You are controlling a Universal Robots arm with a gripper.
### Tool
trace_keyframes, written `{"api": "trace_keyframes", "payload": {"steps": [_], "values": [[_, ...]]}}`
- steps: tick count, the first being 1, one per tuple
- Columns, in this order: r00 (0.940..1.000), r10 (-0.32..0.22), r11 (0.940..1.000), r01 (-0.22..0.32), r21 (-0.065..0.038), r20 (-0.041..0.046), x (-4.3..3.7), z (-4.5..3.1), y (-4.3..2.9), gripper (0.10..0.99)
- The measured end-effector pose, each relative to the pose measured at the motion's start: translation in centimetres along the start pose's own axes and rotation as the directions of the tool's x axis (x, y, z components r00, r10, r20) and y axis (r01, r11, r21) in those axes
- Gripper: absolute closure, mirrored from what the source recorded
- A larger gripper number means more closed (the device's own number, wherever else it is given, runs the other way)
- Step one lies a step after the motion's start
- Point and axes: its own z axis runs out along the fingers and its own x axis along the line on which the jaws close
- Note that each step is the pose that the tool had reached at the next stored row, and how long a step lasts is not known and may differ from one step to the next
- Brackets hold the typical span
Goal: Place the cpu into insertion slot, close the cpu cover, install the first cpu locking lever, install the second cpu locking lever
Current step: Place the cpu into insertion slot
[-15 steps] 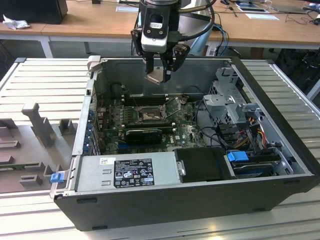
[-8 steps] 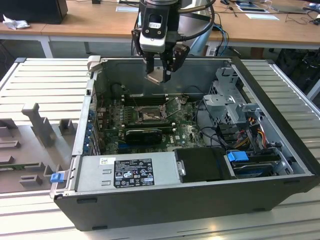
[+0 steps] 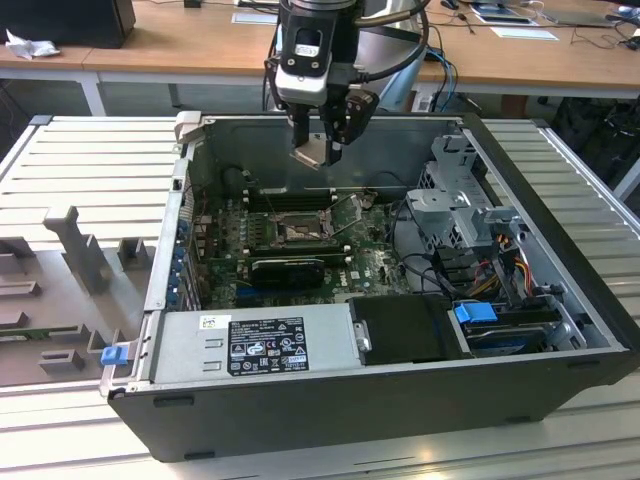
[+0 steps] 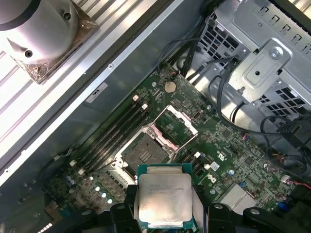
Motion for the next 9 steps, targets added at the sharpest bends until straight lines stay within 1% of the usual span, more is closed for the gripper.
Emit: {"api": "trace_keyframes", "payload": {"steps": [9], "values": [[0.9988,0.048,0.9989,-0.048,-0.001,0.0042,0.0,0.0,0.0,0.553]]}}
